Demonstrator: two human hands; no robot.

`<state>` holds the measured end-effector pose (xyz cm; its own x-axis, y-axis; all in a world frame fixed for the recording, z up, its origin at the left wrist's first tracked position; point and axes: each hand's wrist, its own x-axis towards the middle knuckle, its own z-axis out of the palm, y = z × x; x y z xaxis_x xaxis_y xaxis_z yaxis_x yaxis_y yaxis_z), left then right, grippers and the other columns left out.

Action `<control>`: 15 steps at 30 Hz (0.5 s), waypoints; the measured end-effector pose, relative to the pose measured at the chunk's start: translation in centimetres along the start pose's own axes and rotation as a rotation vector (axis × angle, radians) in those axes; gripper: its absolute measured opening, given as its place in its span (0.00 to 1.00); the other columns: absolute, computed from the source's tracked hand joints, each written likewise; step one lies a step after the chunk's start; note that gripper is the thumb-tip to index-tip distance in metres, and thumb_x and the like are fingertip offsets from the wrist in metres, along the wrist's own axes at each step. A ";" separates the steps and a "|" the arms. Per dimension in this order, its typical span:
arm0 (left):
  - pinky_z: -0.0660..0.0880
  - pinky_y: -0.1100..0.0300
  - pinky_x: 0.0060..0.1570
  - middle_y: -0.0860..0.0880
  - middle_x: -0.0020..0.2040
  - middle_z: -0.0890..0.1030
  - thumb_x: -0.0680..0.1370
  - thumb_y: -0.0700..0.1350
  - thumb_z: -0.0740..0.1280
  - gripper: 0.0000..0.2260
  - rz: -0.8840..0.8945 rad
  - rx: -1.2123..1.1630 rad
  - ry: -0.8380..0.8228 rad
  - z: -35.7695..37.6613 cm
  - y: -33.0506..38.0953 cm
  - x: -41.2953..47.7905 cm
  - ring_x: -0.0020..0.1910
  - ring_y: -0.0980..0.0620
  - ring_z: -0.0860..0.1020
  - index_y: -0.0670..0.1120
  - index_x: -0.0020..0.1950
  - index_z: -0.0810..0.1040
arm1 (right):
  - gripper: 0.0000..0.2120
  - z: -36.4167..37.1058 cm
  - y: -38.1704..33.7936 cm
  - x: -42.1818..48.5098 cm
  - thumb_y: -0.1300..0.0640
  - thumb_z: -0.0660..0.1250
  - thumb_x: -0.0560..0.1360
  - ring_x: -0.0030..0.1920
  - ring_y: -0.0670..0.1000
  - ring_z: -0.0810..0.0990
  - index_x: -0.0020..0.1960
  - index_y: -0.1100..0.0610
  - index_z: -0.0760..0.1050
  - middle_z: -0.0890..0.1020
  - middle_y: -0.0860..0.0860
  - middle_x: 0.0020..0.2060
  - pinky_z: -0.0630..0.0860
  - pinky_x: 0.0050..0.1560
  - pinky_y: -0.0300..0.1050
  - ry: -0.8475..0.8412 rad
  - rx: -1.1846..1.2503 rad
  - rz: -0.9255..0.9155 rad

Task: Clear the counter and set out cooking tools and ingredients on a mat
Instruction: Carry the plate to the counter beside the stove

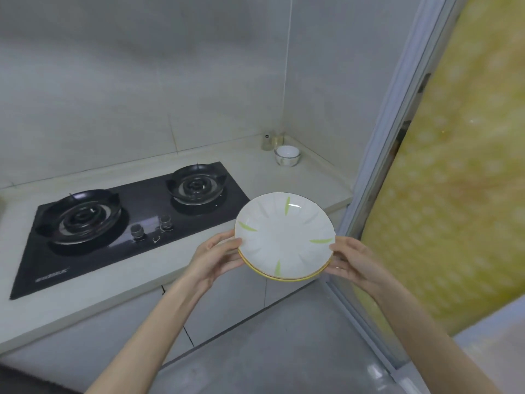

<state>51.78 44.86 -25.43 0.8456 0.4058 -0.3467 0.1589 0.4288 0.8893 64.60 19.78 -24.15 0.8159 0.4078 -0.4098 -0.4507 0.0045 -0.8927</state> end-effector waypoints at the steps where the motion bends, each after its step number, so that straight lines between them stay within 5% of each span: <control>1: 0.80 0.60 0.38 0.43 0.49 0.84 0.75 0.37 0.69 0.16 -0.007 0.000 0.004 0.6 0.2 1.3 0.42 0.47 0.84 0.43 0.62 0.77 | 0.09 -0.4 -0.7 1.5 0.67 0.63 0.77 0.36 0.53 0.85 0.56 0.64 0.73 0.84 0.57 0.43 0.81 0.32 0.45 -0.013 -0.004 0.010; 9: 0.81 0.59 0.38 0.44 0.47 0.85 0.75 0.36 0.68 0.15 -0.057 -0.044 0.069 3.4 0.9 10.8 0.42 0.47 0.84 0.43 0.61 0.77 | 0.12 -2.2 -3.8 14.0 0.68 0.61 0.77 0.45 0.60 0.84 0.60 0.65 0.73 0.82 0.61 0.53 0.82 0.40 0.51 -0.089 -0.087 0.123; 15: 0.81 0.56 0.39 0.42 0.49 0.84 0.74 0.35 0.70 0.17 -0.132 -0.102 0.147 2.9 0.6 19.5 0.45 0.44 0.84 0.41 0.62 0.76 | 0.08 -1.6 -4.8 23.5 0.69 0.60 0.77 0.37 0.58 0.85 0.54 0.63 0.72 0.82 0.60 0.45 0.82 0.34 0.48 -0.100 -0.117 0.161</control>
<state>69.82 50.65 -30.80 0.7364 0.4506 -0.5047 0.2046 0.5627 0.8009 86.47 27.91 -29.77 0.6944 0.4833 -0.5332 -0.5220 -0.1719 -0.8355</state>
